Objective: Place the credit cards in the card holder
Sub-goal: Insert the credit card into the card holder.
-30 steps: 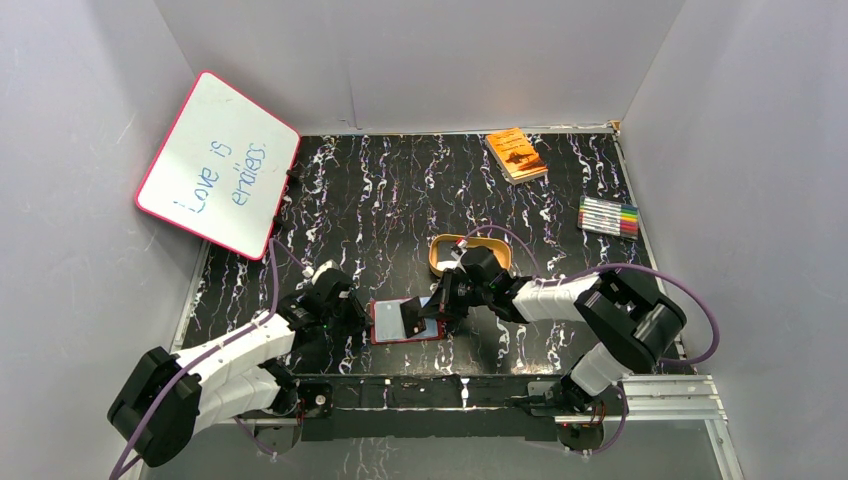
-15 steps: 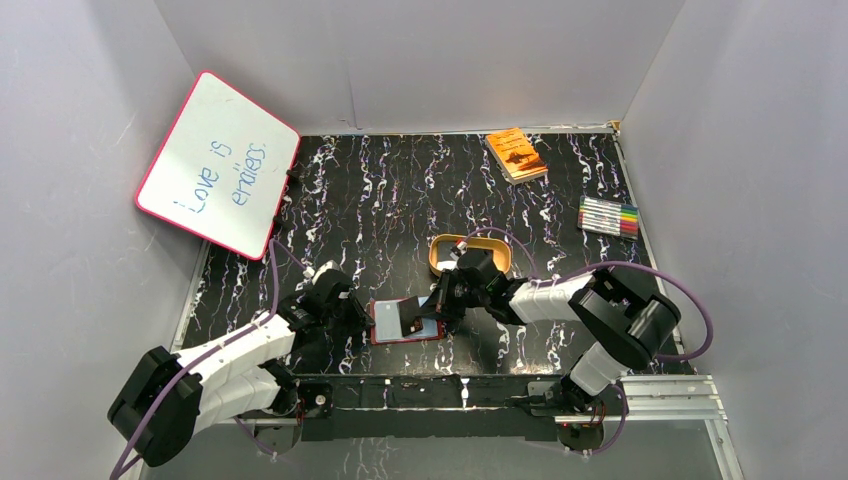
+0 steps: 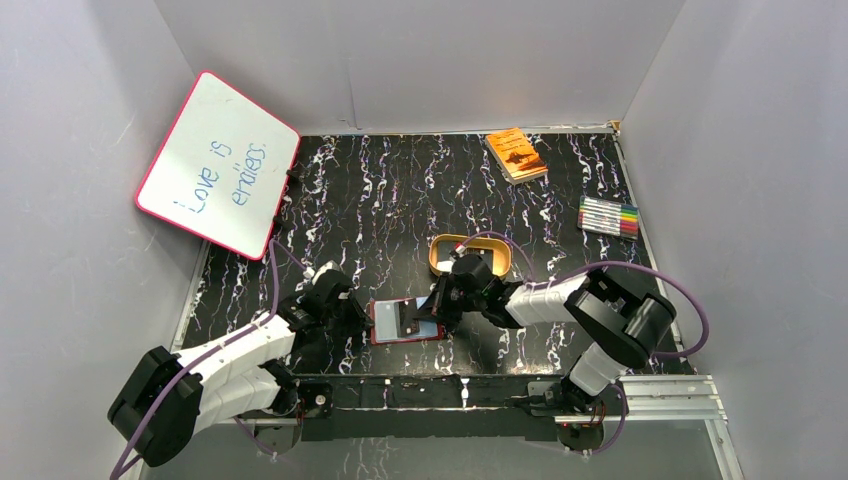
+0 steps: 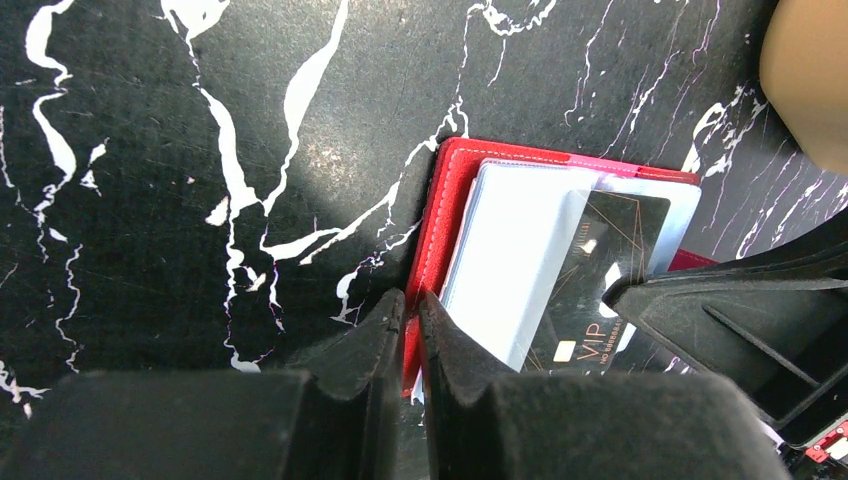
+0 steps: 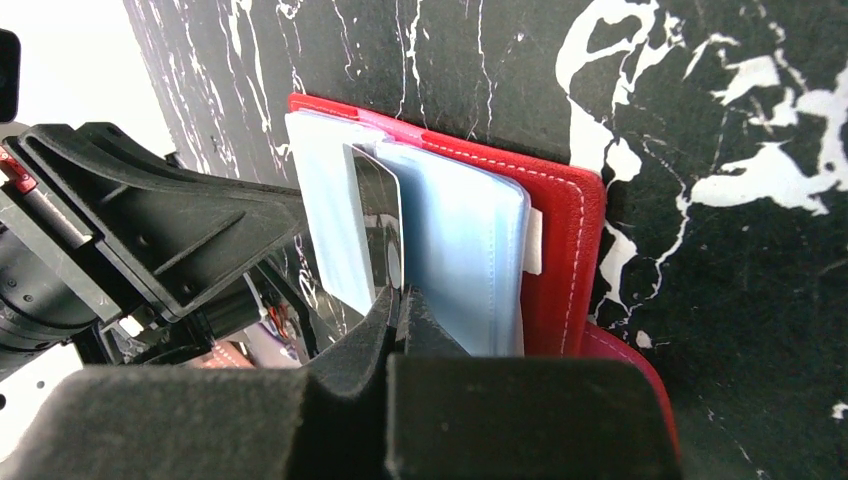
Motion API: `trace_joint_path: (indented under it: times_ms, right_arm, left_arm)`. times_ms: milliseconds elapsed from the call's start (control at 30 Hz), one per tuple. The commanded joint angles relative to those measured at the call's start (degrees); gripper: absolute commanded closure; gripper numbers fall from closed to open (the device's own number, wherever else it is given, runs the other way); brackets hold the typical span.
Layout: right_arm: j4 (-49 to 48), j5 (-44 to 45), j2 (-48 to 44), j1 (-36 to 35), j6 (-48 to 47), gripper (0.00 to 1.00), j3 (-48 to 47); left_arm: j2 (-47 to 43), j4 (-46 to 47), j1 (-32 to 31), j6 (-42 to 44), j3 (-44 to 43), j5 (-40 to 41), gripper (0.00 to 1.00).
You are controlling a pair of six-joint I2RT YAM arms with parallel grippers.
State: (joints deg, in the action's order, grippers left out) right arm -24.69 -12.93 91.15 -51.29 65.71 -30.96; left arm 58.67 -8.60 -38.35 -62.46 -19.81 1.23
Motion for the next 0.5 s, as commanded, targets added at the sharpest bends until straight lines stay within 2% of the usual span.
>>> trace_joint_path:
  times_ms: [0,433,467]
  right_arm:
    - [1.65,3.77,1.41,-1.35,0.55,1.0,-0.35]
    - [3.64,2.7,1.51,-2.84,-2.49,1.0,-3.04]
    - [3.68,2.51,1.44,-2.82,-2.79,0.97,-3.19]
  left_arm:
    - [1.09,-3.65,0.12,0.14,2.06,-0.79,0.91]
    - [0.57,-3.7,0.12,0.08,2.24,-1.05,0.94]
    - [0.56,-3.59,0.13,0.1,2.24,-1.06,0.94]
